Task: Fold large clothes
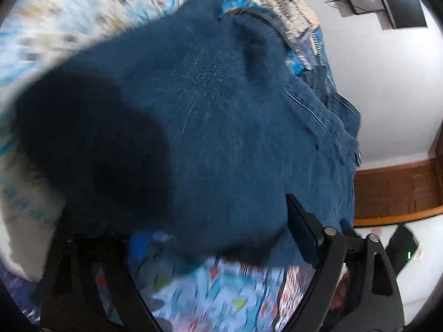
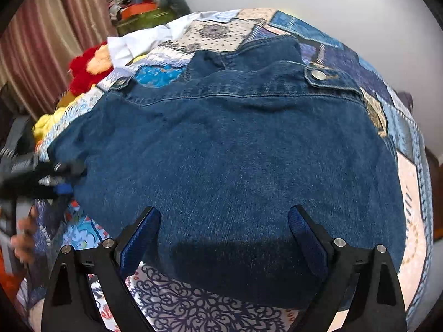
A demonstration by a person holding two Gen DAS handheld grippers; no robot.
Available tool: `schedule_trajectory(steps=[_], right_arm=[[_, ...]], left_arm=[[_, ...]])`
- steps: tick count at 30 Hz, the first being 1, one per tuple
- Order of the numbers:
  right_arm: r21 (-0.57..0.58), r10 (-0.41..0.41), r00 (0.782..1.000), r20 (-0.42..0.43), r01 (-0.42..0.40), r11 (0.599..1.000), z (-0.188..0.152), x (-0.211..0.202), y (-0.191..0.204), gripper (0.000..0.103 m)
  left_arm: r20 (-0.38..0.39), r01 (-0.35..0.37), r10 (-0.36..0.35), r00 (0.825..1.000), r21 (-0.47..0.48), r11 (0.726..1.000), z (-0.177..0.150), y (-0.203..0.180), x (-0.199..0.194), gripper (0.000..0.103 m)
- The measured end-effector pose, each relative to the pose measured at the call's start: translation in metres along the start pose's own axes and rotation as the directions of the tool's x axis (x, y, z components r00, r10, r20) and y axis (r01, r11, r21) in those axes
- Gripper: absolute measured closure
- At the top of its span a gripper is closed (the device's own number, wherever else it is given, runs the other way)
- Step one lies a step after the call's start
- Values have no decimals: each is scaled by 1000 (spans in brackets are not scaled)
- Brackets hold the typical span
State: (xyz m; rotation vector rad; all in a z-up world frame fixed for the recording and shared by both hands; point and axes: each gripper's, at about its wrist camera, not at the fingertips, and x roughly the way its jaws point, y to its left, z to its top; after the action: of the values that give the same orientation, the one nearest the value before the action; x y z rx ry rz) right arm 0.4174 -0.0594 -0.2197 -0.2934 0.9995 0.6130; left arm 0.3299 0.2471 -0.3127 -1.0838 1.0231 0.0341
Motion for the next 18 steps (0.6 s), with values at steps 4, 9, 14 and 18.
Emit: schedule_trajectory(steps=[4,9,14,18], right_arm=[[31,37,999,6,-38,999,-1,-2,-7,9],[2,21,1000,-13,-21,1000,5,-6,0,9],[-19,55,998,41,-54,998,18,-23,16,9],[-49,70,994,85,-66,997,32,-25,42,9]], left_arm=[[61,-97,97,993,-2,995,11,-12,10,43],[182,-134,124,975,40,990,7,-31,-14,74],[310,-200,143,940,162,966,-5,-70,-52,80],[390,-219,107,915,254,942,-17,-96,-91,80]])
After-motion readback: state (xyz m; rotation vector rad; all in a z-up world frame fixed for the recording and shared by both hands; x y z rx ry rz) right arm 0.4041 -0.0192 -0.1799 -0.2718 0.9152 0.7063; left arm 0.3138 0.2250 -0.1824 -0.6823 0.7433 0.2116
